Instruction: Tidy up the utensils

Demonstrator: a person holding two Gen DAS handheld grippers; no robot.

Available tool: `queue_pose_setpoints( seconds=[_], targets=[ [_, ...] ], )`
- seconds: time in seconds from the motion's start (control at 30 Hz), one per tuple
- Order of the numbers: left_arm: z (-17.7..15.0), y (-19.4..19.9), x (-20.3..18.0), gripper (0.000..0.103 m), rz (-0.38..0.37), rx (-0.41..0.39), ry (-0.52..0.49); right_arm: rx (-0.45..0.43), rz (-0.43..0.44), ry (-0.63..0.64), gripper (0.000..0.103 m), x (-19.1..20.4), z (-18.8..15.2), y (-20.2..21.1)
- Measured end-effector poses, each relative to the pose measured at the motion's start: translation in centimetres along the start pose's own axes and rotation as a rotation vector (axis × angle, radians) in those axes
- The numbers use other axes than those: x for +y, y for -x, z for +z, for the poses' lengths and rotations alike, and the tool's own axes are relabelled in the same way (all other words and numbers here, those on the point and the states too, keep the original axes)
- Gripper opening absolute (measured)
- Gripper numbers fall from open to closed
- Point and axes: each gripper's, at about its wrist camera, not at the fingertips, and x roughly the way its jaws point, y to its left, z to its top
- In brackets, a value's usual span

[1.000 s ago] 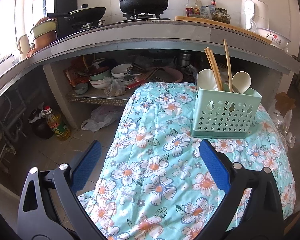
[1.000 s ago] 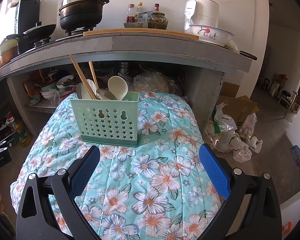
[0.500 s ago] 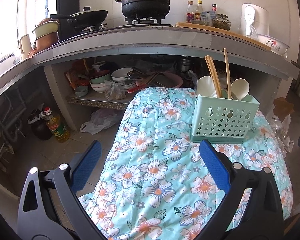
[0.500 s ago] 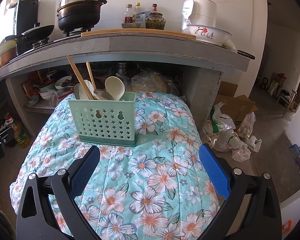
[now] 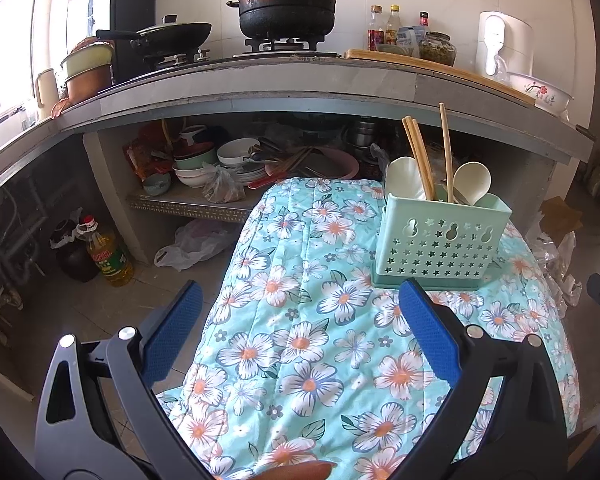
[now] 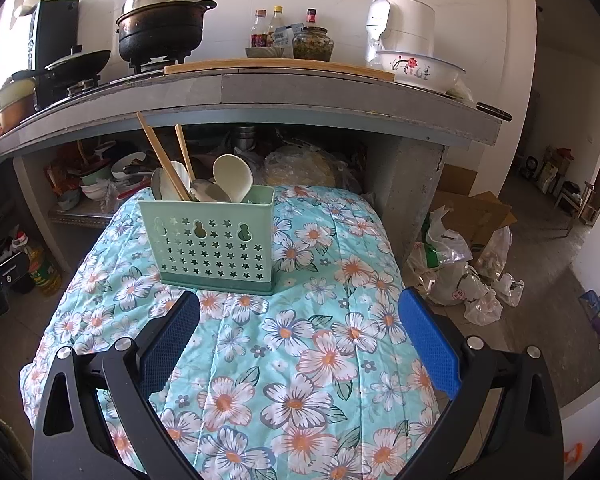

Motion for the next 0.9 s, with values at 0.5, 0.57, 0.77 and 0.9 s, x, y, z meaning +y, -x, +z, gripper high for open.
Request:
queue_pose_setpoints(
  seconds=[0.5, 0.57, 0.77, 0.9],
  targets=[
    [0.16, -0.02, -0.27, 0.095, 0.003, 0.001, -0.008, 0.002, 0.001, 0.000, 0.096, 0.18, 0.10, -0.06],
    [0.17, -0.02, -0.33, 0.095, 0.002, 0.001, -0.009, 0.002, 0.001, 0.002, 0.096, 0.17, 0.09, -0.07],
    [0.15, -0.01, -0.34, 0.095, 0.004, 0.001, -0.009, 0.002, 0.002, 0.000, 0.096, 0.14, 0.02, -0.08],
    [0.19, -0.04, -0.45, 0.095, 0.004, 0.000, -0.012, 0.003, 0.004, 0.000, 0.096, 0.17, 0.05, -0.12]
  ],
)
